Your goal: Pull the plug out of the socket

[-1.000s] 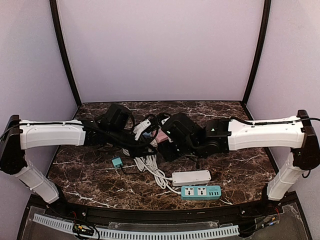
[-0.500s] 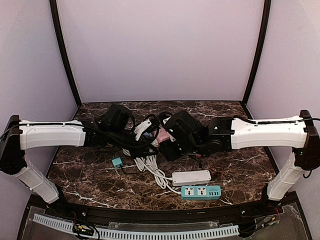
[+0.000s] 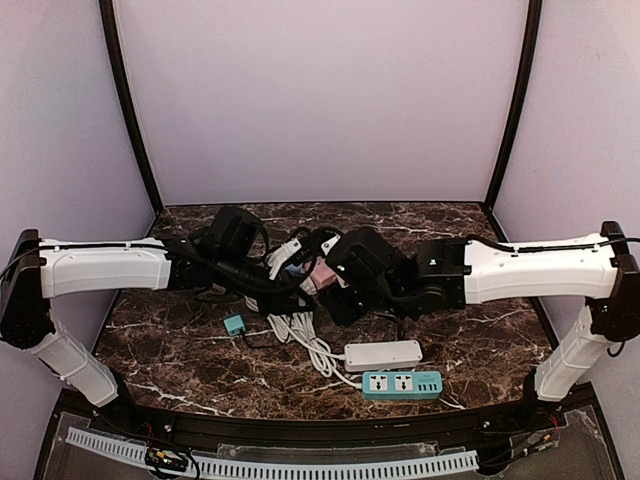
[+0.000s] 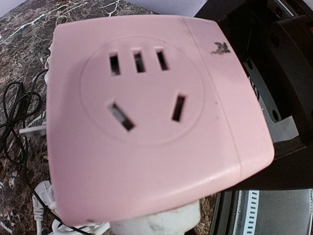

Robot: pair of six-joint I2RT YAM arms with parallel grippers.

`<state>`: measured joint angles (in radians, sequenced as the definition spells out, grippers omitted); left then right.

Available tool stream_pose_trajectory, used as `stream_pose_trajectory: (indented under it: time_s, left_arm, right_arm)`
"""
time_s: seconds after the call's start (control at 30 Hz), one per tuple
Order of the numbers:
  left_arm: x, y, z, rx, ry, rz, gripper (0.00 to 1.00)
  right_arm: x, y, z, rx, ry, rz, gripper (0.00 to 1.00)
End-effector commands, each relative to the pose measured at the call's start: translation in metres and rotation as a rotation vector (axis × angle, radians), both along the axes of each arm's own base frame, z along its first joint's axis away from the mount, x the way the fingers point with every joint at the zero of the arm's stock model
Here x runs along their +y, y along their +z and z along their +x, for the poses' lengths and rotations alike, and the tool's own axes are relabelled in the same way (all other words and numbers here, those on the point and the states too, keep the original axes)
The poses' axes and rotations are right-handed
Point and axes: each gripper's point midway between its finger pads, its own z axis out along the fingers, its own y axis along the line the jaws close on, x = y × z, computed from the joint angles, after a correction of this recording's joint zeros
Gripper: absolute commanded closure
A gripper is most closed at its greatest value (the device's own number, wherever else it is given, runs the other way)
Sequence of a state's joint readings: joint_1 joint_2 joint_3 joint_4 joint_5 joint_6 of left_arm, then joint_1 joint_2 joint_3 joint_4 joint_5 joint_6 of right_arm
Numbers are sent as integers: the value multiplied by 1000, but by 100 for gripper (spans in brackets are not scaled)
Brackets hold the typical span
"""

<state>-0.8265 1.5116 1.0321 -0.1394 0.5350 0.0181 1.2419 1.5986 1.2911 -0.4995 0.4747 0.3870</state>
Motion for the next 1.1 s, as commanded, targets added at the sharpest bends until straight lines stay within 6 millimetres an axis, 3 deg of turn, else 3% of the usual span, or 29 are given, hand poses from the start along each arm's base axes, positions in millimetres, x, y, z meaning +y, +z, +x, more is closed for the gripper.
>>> stream_pose_trajectory:
  time_s: [0.0,0.33,0.73,1.07]
  left_arm:
    - [1,18,10,-1,-9,-47,99]
    - [6,20,8,-51,-19,-51,99]
    - [11,14,7,-197,19,23,99]
    - [11,5,9,-192,31,49,99]
  right_arm:
    - [-2,1,-14,-25,79,-62,100]
    - [-16,16,0,-3,-48,9,100]
    - [-33,14,15,138,-170,105,100]
    - [-36,16,15,143,-159,137,100]
